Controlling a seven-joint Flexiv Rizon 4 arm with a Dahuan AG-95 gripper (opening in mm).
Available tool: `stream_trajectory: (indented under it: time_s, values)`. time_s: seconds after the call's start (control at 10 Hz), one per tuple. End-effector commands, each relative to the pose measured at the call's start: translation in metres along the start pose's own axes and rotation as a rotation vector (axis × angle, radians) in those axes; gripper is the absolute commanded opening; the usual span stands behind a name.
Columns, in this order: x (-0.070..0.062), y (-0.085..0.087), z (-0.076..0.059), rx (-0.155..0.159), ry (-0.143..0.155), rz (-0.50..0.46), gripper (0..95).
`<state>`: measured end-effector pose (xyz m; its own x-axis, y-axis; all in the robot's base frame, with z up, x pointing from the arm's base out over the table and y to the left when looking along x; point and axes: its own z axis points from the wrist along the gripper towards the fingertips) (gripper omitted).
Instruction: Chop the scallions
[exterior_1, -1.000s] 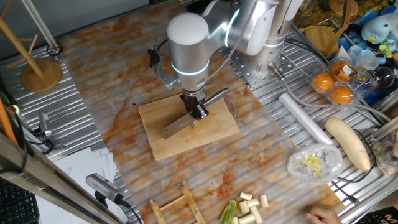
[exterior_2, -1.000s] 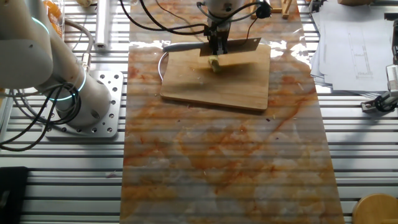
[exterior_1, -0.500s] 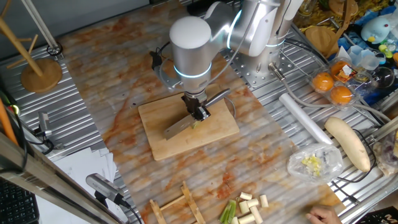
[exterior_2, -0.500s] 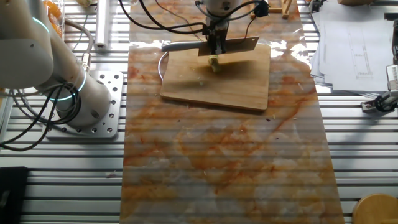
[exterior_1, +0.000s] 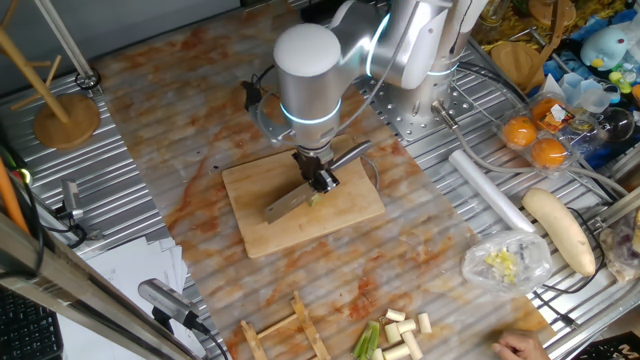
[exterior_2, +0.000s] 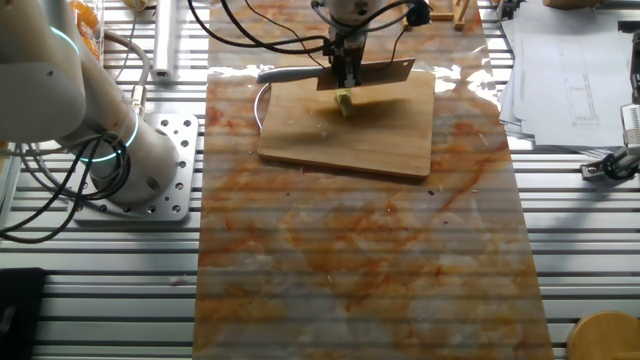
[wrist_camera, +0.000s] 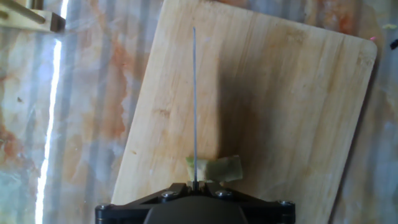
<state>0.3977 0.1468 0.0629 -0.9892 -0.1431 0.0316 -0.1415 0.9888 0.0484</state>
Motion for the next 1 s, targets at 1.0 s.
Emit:
stream_trajectory:
  time_s: [1.0]
  values:
    - [-0.032,-0.008,0.012,0.044,-0.01,-0.035,0.0]
